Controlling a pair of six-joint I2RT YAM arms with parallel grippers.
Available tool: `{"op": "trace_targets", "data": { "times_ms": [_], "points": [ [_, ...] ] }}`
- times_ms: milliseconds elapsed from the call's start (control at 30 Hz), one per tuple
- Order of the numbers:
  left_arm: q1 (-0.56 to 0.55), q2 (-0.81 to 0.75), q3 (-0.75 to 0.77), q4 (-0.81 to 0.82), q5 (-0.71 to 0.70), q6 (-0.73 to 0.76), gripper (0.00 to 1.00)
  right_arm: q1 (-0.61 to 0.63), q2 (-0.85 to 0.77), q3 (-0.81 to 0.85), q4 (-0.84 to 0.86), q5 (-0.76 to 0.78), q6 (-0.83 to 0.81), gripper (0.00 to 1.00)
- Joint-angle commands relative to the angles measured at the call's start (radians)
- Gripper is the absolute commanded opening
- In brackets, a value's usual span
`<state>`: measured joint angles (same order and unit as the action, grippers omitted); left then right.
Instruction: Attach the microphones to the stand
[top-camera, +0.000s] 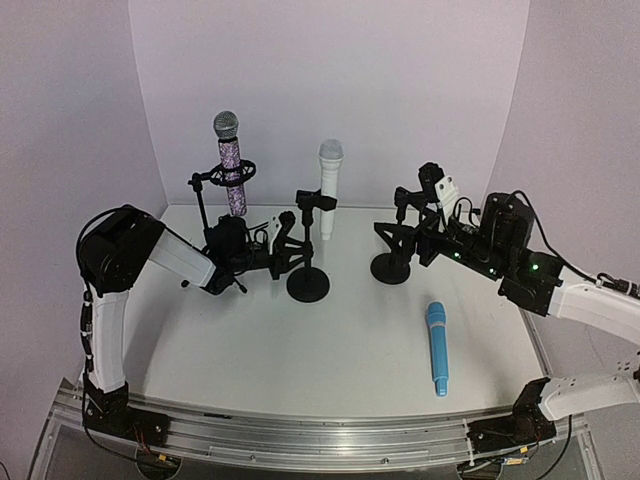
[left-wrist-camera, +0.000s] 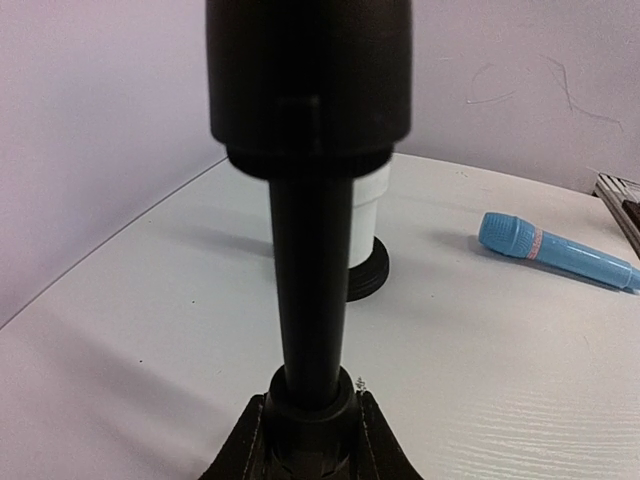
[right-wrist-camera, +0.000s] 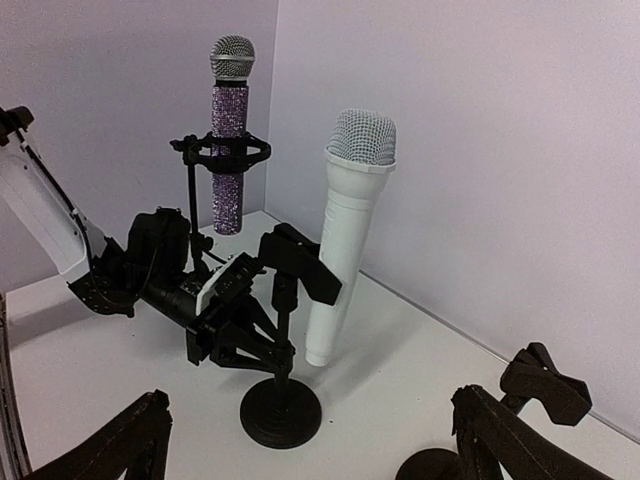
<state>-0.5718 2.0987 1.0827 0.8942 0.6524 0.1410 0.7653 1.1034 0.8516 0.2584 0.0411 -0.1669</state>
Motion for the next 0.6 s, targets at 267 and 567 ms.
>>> {"op": "trace_targets", "data": {
  "times_ms": [267, 567],
  "points": [
    [0.026, 0.035, 0.077, 0.034, 0.051, 0.072, 0.0, -0.044, 0.04, 0.014, -0.004, -0.033, 0.047, 0.96],
    [0.04, 0.015, 0.052, 0.046, 0.081, 0.049, 0.52, -0.106, 0.119, 0.064, -0.082, 0.072, 0.121, 0.96]
  ]
}}
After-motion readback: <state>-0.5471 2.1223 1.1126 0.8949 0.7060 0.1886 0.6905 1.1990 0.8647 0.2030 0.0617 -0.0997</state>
